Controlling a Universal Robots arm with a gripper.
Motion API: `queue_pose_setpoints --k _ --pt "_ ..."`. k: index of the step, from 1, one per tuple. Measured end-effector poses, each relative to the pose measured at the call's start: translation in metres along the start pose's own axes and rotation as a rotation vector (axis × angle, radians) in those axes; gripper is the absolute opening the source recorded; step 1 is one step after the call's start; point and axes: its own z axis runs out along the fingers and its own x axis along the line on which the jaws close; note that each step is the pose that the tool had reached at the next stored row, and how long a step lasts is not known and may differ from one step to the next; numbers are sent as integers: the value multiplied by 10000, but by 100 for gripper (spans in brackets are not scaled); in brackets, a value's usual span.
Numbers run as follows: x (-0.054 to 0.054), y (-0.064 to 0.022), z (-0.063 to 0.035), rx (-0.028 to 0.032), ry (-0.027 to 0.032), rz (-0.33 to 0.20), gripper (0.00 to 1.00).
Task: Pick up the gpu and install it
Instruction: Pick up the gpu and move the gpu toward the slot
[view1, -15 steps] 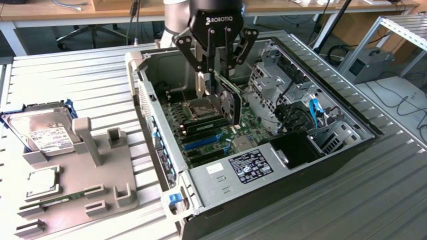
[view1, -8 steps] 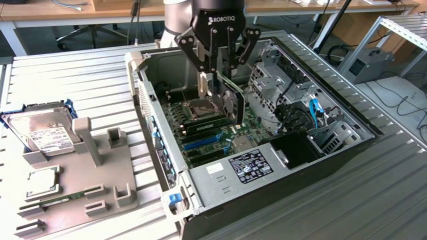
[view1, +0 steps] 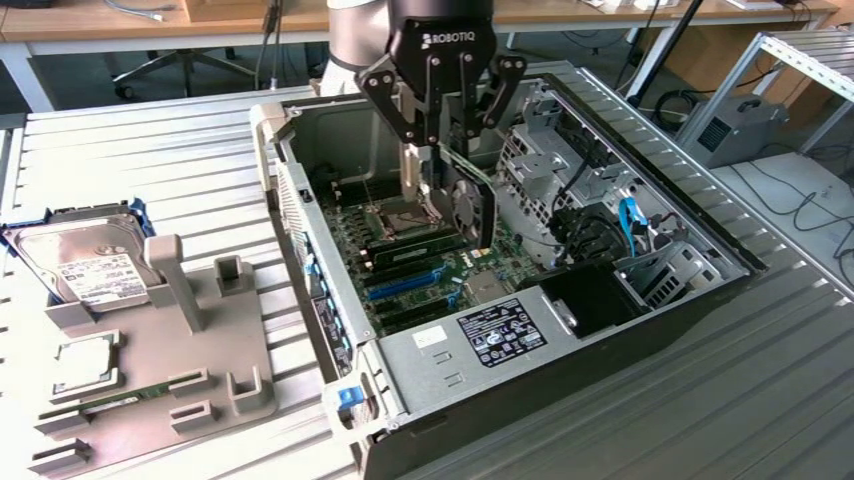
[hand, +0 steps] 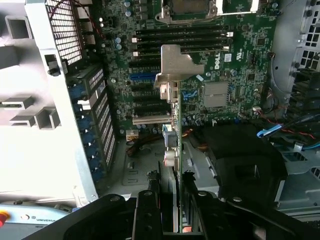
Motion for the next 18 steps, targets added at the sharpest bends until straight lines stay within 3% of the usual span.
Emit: queue_pose_setpoints --k 18 --pt "-72 13 3 410 -32 -15 29"
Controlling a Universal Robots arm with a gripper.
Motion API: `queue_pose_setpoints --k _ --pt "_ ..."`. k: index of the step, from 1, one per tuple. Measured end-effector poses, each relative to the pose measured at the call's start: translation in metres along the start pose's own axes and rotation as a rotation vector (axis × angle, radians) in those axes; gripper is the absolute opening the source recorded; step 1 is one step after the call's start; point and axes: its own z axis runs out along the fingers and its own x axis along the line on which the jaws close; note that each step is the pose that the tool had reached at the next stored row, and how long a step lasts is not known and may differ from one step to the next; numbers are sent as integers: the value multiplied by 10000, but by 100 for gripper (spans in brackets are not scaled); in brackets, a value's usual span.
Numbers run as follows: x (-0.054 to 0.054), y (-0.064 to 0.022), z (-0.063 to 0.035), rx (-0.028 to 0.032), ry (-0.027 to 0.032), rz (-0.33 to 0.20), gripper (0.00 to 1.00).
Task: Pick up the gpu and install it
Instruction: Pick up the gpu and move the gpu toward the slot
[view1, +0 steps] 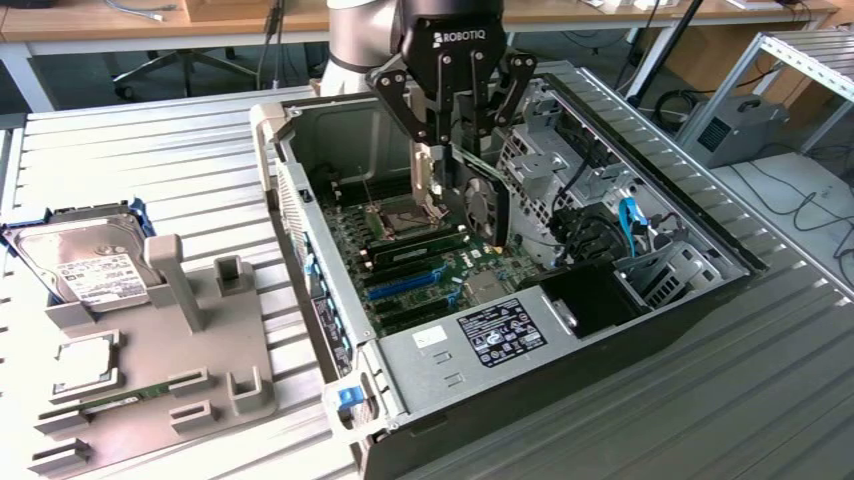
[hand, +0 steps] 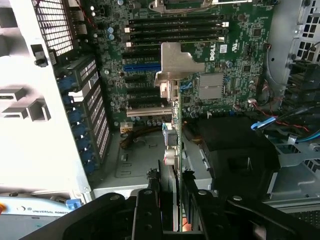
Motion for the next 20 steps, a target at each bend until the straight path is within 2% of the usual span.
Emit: queue_pose_setpoints --k 4,17,18,20 --pt "-18 3 1 105 -8 -4 29" --pt "-73 14 3 371 -28 -14 29" --pt "-82 16 3 411 -31 -16 29" --pt "-92 18 3 449 -34 -18 29"
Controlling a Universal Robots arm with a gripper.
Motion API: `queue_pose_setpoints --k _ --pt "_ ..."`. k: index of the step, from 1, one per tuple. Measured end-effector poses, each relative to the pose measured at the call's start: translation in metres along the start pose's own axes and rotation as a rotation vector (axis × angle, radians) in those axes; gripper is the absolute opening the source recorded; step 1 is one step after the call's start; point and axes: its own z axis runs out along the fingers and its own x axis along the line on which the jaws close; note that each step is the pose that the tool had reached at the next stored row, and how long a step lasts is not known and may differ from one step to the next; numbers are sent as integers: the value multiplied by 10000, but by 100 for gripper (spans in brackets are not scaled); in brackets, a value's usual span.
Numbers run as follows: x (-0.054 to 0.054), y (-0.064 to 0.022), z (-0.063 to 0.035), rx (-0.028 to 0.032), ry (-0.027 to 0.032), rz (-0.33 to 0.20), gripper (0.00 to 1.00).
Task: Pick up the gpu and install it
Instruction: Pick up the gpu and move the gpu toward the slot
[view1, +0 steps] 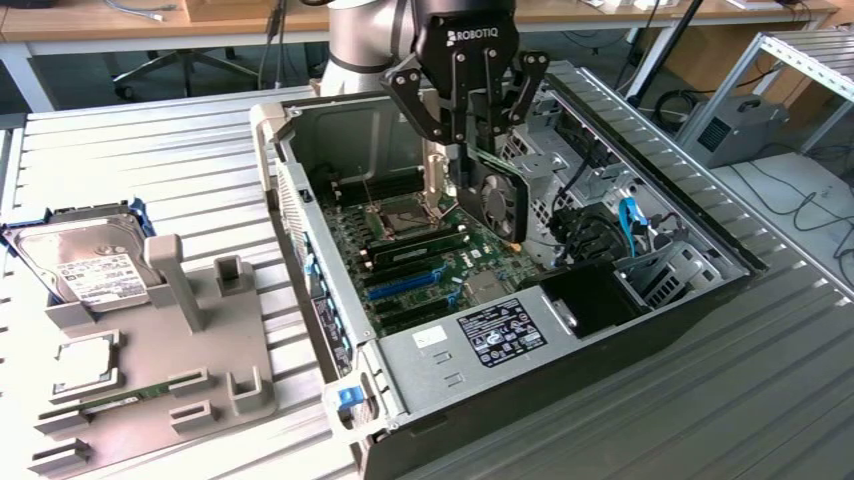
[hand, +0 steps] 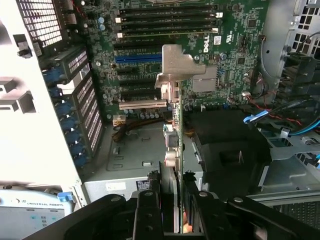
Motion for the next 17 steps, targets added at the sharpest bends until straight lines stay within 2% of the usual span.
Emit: queue_pose_setpoints --k 10,13,14,15,17 --pt "-84 30 -6 187 -14 -7 29" --pt "-105 37 -10 209 -14 -7 29" --pt "-106 35 -12 181 -14 -5 29" --pt "-107 35 -14 124 -9 -1 29" --pt "-107 33 -18 -50 11 14 29"
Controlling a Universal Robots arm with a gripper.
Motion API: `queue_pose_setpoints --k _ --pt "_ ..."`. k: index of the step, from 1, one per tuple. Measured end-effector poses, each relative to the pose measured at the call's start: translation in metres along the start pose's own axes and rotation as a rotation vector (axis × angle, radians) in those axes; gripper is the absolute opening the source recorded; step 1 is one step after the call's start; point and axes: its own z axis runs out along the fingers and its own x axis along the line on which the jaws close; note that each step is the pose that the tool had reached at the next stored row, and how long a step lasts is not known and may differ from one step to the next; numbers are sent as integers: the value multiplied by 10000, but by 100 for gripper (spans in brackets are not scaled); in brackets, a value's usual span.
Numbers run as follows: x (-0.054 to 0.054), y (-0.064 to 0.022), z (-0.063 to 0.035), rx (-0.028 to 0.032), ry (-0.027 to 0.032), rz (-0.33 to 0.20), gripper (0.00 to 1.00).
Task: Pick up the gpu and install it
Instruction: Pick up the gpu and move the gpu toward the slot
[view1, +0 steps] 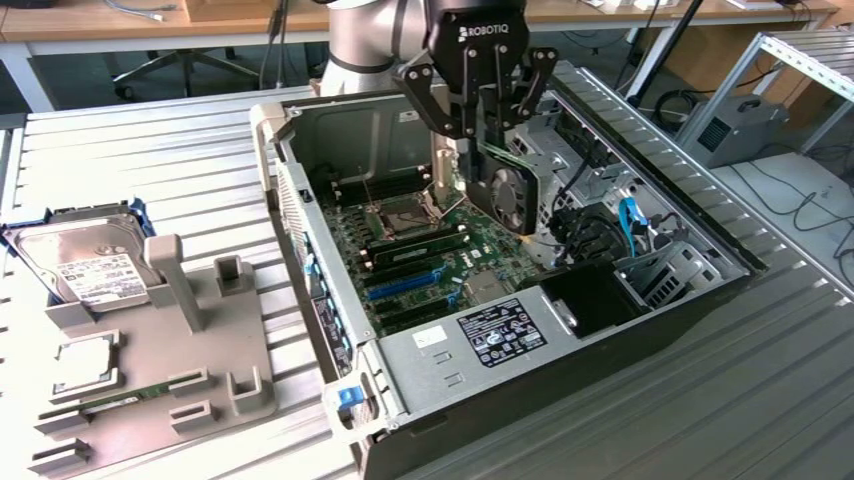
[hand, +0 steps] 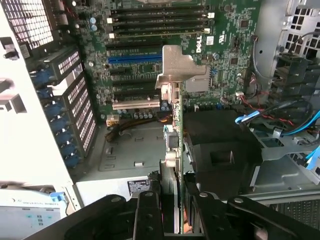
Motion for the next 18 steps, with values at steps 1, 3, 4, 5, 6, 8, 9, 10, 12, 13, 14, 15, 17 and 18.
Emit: queue_pose_setpoints --k 1,3,4,5,6,8,9,10,12,13,14,15,17,18 --pt "0 -1 -1 -125 12 9 29" --pt "0 -2 -3 -438 38 28 29" --pt "0 -2 -4 -631 56 38 29" --pt "0 -2 -4 -896 79 53 29" --pt "0 -2 -4 -1091 96 65 29" --pt "0 -2 -4 -1529 135 88 29" --pt "0 -2 -4 -1732 153 100 29" --pt "0 -2 -4 -1943 171 111 29" --pt "0 -3 -3 -2307 202 128 29" --pt "0 -3 -3 -2481 216 136 29" --pt "0 -4 -4 -2700 234 144 29" --pt "0 -4 -3 -2882 250 152 29" --pt "0 -6 -2 -3250 279 168 29" --pt "0 -7 -1 -3604 310 184 29"
